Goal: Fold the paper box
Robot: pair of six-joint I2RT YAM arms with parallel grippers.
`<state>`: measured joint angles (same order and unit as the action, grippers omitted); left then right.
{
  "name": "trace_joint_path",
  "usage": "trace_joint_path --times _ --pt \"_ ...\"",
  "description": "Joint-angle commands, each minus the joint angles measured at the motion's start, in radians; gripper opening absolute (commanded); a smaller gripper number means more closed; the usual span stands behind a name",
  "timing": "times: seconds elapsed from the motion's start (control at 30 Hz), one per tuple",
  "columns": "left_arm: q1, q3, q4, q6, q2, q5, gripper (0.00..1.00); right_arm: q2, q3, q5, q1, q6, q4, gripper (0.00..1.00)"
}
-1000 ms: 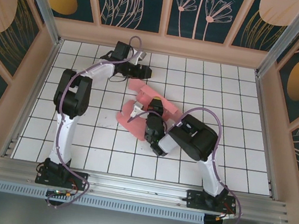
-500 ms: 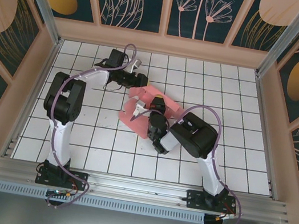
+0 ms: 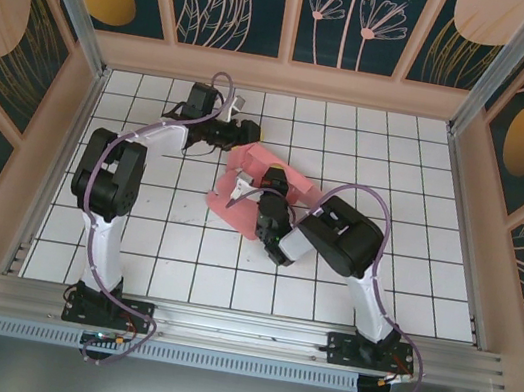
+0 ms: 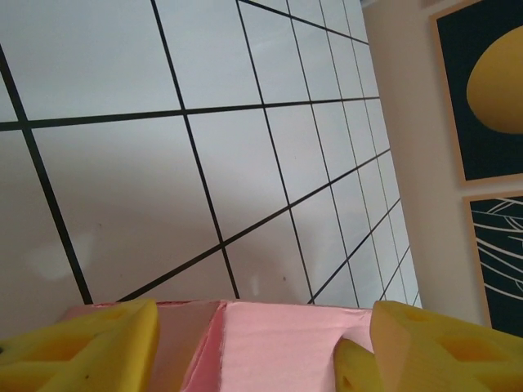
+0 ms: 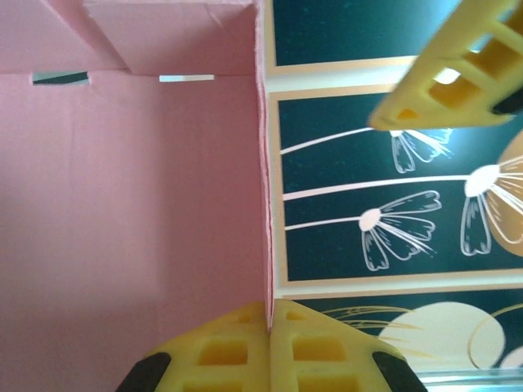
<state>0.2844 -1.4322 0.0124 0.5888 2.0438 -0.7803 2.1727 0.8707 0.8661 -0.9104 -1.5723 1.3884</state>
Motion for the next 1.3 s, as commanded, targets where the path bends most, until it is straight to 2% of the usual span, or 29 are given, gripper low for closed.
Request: trace_joint_path --times 0.0,0.13,0.43,0.53,0.6,1.0,1.27 --pt "-0.001 -0.009 -0.012 0.005 -0.031 0.020 0.73 -0.102 0.031 -0.014 0.000 0.222 -0.253 0.00" --pt "0.001 -0.057 0.030 -0.018 -0.023 0.049 0.76 -0.148 0.034 -0.031 0.007 0.283 -0.334 0.00" --pt "-0.003 -0.098 0.050 -0.017 -0.009 0.037 0.77 -0.174 0.075 -0.066 0.026 0.372 -0.518 0.00" --pt "-0.005 -0.104 0.054 -0.023 0.003 0.034 0.78 -0.190 0.124 -0.101 0.038 0.459 -0.689 0.00" --pt "-0.008 -0.109 0.058 -0.026 0.020 0.027 0.78 -0.195 0.138 -0.109 0.044 0.477 -0.715 0.00" --pt "-0.010 -0.065 0.050 -0.022 0.006 -0.015 0.72 -0.165 0.133 -0.075 0.068 0.371 -0.601 0.00" --pt "-0.009 0.036 0.027 -0.032 -0.046 -0.004 0.71 -0.133 0.109 -0.025 0.054 0.201 -0.337 0.00"
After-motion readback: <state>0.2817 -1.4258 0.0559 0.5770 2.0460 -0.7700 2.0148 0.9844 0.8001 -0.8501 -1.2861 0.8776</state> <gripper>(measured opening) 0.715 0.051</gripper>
